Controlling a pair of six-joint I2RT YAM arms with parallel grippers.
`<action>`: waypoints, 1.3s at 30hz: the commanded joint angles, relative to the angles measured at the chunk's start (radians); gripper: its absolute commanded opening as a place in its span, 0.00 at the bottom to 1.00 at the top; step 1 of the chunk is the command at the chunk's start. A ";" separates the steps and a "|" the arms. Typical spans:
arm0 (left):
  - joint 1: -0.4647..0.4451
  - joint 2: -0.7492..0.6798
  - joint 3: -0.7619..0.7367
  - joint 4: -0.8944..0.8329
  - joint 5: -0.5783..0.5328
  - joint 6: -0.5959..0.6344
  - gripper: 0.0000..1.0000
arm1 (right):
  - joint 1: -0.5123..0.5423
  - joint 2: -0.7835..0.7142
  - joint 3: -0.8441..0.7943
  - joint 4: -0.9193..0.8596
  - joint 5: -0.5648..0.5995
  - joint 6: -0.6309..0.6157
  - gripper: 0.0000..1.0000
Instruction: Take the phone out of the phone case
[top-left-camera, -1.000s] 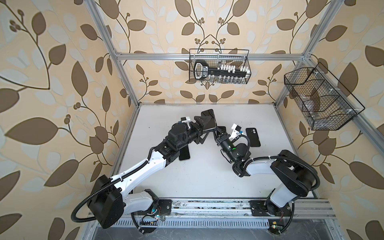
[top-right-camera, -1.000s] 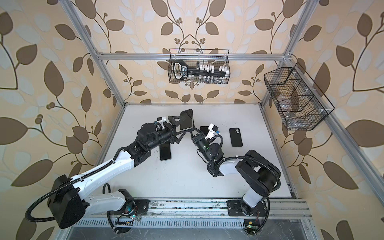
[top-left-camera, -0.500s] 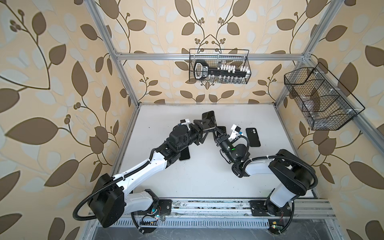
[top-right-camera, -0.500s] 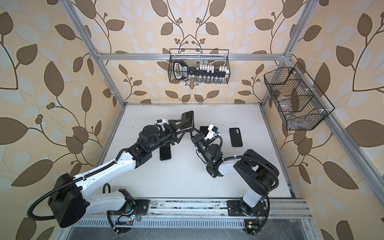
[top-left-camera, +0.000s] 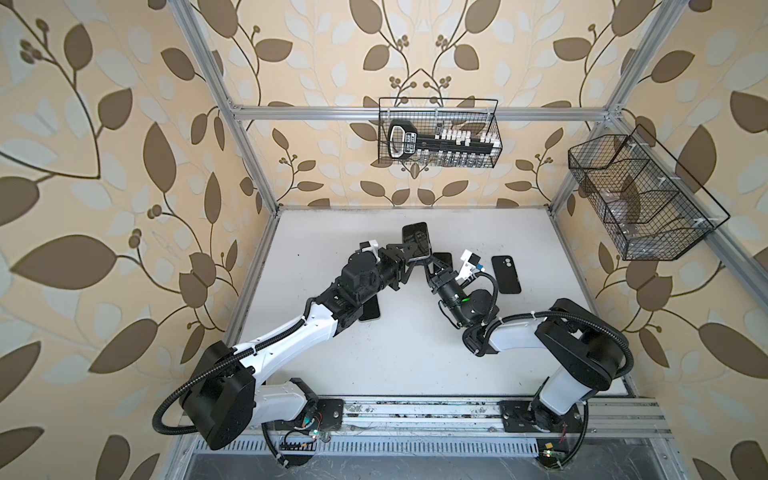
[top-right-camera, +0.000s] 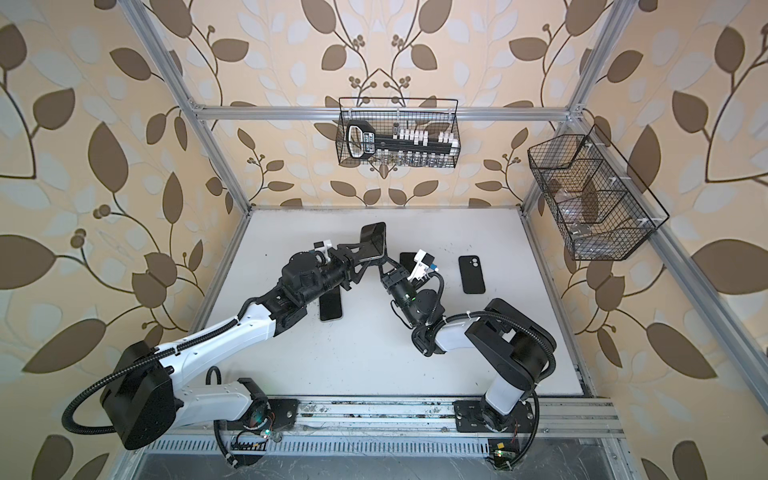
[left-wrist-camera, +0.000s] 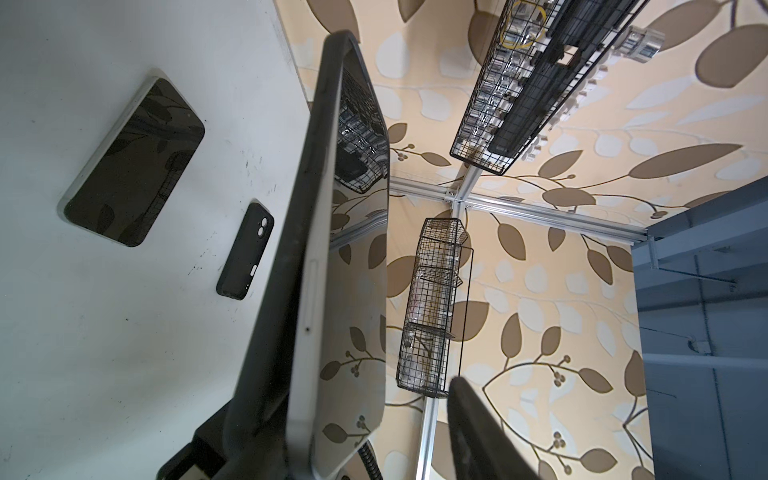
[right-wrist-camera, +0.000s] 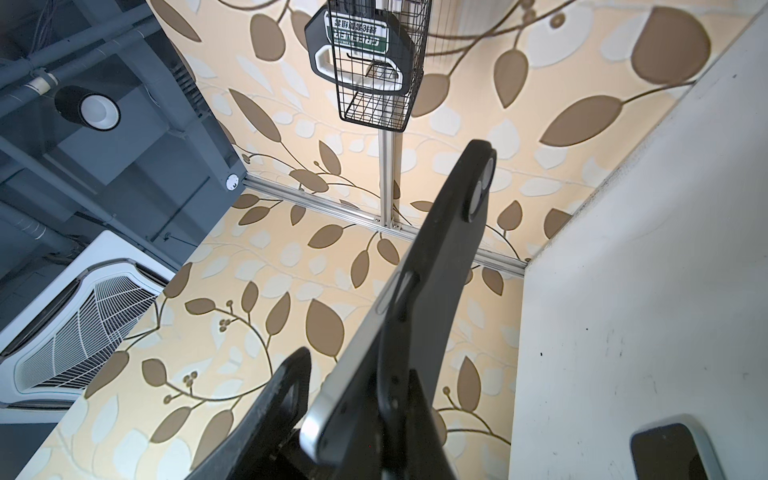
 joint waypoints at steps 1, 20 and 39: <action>-0.002 0.011 0.011 0.066 -0.013 -0.009 0.49 | 0.014 0.004 0.032 0.122 -0.026 0.001 0.00; -0.001 0.041 0.016 0.086 0.000 -0.009 0.10 | 0.020 -0.003 0.029 0.122 -0.020 -0.015 0.00; -0.027 0.028 0.131 0.128 0.045 -0.036 0.00 | 0.032 -0.044 0.009 -0.075 0.038 -0.171 0.00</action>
